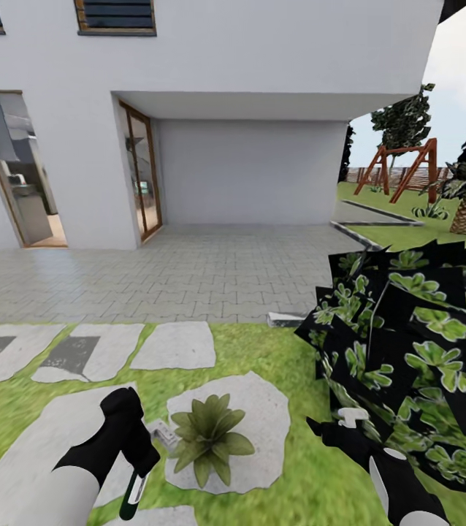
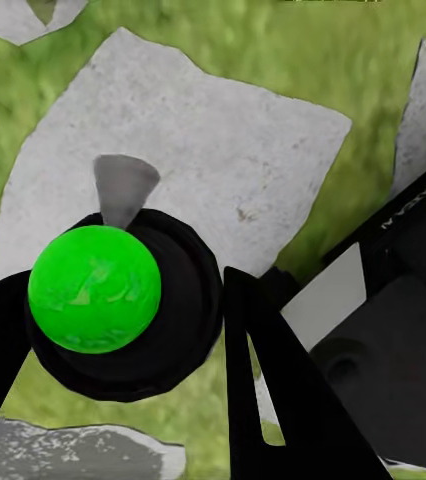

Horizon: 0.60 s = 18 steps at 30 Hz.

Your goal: Pick up the pesticide atomizer in the garden and spray insectifuge to fully cover both potted plants in the garden.

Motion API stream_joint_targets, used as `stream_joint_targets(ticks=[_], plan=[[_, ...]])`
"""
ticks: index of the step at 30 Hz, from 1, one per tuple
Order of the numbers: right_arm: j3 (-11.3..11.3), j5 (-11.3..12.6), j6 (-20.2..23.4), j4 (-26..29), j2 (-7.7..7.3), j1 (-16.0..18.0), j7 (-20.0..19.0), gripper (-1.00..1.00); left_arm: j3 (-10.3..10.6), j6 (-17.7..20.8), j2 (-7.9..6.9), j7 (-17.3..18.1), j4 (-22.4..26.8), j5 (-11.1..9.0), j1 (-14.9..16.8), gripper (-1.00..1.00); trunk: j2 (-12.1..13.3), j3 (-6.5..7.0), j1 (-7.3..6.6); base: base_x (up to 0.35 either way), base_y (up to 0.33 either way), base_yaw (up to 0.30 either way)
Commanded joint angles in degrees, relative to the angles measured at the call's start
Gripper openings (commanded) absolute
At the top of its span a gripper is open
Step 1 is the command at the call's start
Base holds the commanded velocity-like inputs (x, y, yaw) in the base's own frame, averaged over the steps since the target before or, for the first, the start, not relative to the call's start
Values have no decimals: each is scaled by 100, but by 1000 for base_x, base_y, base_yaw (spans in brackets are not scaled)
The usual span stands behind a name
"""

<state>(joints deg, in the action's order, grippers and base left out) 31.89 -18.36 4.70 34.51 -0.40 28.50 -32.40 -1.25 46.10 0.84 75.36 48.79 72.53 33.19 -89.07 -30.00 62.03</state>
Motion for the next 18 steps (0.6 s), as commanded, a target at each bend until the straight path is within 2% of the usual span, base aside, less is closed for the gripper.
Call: stream_joint_targets(ticks=[1, 3, 4, 5, 7, 18], plan=[[36, -34, 31, 8, 5, 7, -44, 100, -14, 59, 1, 57, 8, 52, 3, -100, -4, -6, 0, 0, 0, -139], [36, -36, 29, 6, 8, 7, -41, 100, -21, 193, -22, 56, 8, 57, 3, -100, -4, -6, 0, 0, 0, -67], [36, -38, 26, 8, 10, 7, -40, 100, -22, 336, -56, 54, 11, 58, 6, -100, -4, -6, 0, 0, 0, -33], [36, -37, 25, 7, 13, 7, -39, 100, -24, 692, -120, 47, 14, 55, 29, -100, -4, -6, 0, 0, 0, -14], [36, -40, 27, 7, 12, 7, -39, 100, -22, 883, -161, 43, 16, 55, 88, -100, -4, -6, 0, 0, 0, -7], [31, -45, 30, 3, 14, 7, -38, 100, -1, 1011, -165, 41, 17, 51, 152, -100, -4, -9, 0, 0, 0, -1]])
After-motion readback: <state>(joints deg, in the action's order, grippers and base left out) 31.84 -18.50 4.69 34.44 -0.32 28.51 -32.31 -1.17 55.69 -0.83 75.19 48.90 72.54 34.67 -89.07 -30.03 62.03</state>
